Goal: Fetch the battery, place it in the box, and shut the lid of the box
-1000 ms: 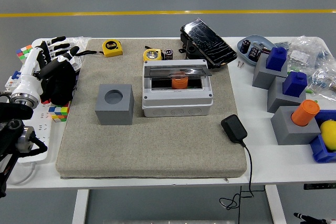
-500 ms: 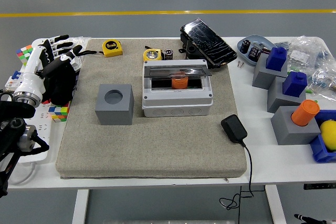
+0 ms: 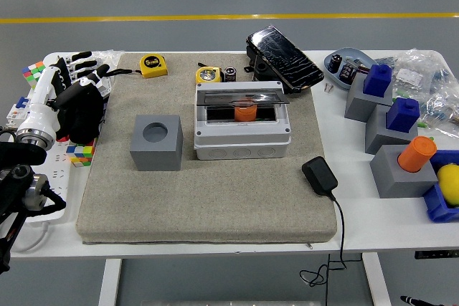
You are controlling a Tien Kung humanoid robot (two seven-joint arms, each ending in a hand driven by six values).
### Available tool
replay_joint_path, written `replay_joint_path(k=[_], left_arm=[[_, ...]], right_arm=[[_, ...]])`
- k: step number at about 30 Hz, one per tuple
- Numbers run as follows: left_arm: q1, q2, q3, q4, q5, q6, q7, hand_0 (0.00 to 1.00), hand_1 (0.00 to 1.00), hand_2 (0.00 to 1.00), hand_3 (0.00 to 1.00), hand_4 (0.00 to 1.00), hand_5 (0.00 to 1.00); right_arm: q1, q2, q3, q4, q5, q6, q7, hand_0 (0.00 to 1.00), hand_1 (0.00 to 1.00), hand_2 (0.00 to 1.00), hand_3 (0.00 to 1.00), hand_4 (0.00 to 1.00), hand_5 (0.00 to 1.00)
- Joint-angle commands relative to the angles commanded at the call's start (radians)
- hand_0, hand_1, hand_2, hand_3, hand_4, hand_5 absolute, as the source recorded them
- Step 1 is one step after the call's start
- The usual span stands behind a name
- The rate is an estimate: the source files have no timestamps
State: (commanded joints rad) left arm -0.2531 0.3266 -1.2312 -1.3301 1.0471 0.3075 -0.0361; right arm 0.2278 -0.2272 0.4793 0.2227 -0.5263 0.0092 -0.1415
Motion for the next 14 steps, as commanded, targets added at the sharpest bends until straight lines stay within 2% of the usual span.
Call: replay_joint_path(k=[14], left_arm=[[-0.003,-0.001,-0.002,-0.005,0.001,-0.006,0.008,0.64,0.732,0.725,0.747,0.998,0.42]], right_arm=[[0.005,-0.002,0.017,0.0,0.0,0.001,-0.001,0.667,0.665,0.674,0.553,0.895,0.502]])
